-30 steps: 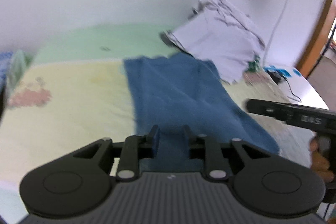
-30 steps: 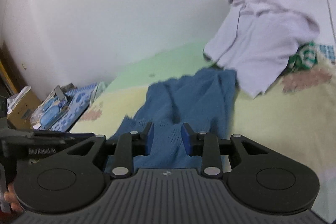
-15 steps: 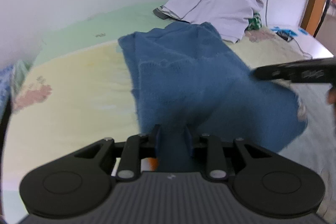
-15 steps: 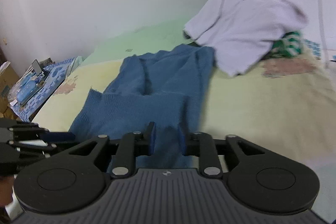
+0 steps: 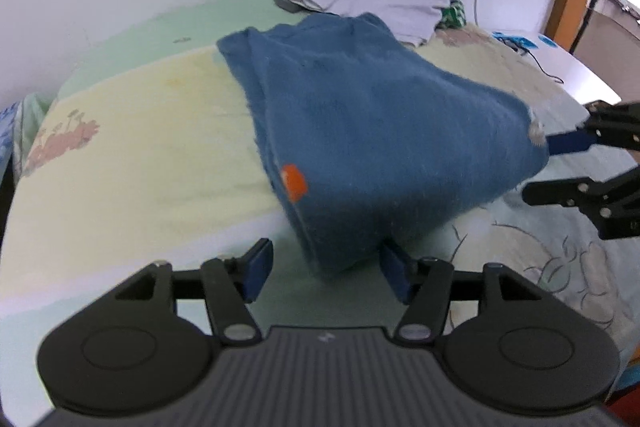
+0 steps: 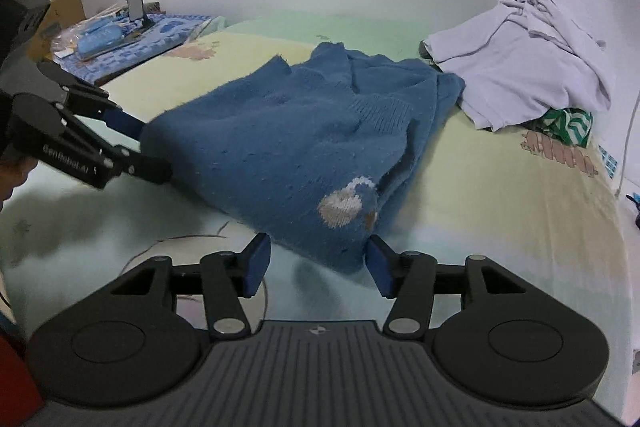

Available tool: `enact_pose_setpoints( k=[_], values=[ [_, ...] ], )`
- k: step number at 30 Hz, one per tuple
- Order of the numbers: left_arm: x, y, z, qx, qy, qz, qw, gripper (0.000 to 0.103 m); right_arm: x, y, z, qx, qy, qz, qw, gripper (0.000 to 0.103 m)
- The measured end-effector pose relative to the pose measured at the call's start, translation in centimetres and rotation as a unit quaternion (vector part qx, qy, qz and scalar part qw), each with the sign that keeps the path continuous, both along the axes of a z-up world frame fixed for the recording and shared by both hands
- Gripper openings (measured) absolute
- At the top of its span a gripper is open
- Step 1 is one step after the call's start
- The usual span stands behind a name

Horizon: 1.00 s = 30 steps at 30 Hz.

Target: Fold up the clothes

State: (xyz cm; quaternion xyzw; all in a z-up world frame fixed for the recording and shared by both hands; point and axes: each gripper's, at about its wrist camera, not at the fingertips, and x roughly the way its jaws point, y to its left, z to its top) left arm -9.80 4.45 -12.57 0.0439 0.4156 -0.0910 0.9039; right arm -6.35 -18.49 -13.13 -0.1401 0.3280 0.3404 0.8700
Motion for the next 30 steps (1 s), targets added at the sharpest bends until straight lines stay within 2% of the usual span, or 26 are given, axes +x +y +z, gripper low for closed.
enact_pose_setpoints(
  k=[3,5,7,10,11,15,22,25,30],
  values=[
    [0.2,-0.7,-0.6,0.016,-0.007,-0.020,0.9996,0.045,0.6,0.5,-0.7,-0.001,-0.003,0.005,1.000,0.058],
    [0.0,-1.4,-0.8,0.035,-0.017,-0.035,0.9986,0.033,1.1,0.6,-1.1,0.004,0.002,0.007,1.000,0.055],
    [-0.3,-2.1,-0.9,0.058,-0.032,-0.047,0.9967,0.029,1.3,0.5,-1.5,0.010,0.000,0.001,1.000,0.042],
    [-0.7,-2.5,-0.8,0.079,-0.044,-0.051,0.9946,0.021,1.3,0.2,-1.5,0.012,-0.002,-0.007,1.000,0.027],
    [-0.8,-2.4,-0.6,0.079,-0.047,-0.048,0.9946,0.018,1.3,0.2,-1.3,0.013,-0.001,-0.005,1.000,0.024],
    [-1.7,-2.4,1.0,0.076,-0.072,-0.044,0.9935,0.014,0.6,-0.2,0.0,0.014,-0.011,0.009,1.000,0.019],
    [-5.0,-2.3,4.3,0.031,-0.078,-0.050,0.9952,0.010,-1.6,-1.6,3.1,0.023,-0.013,0.027,0.999,0.018],
    [-7.3,-2.3,4.6,0.015,-0.057,-0.066,0.9961,0.010,-3.7,-2.1,3.8,0.012,0.001,0.046,0.999,0.018],
    [-10.0,-2.3,2.5,-0.006,0.014,-0.099,0.9950,0.009,-6.6,-2.3,2.0,-0.029,0.035,0.055,0.997,0.018]
  ],
)
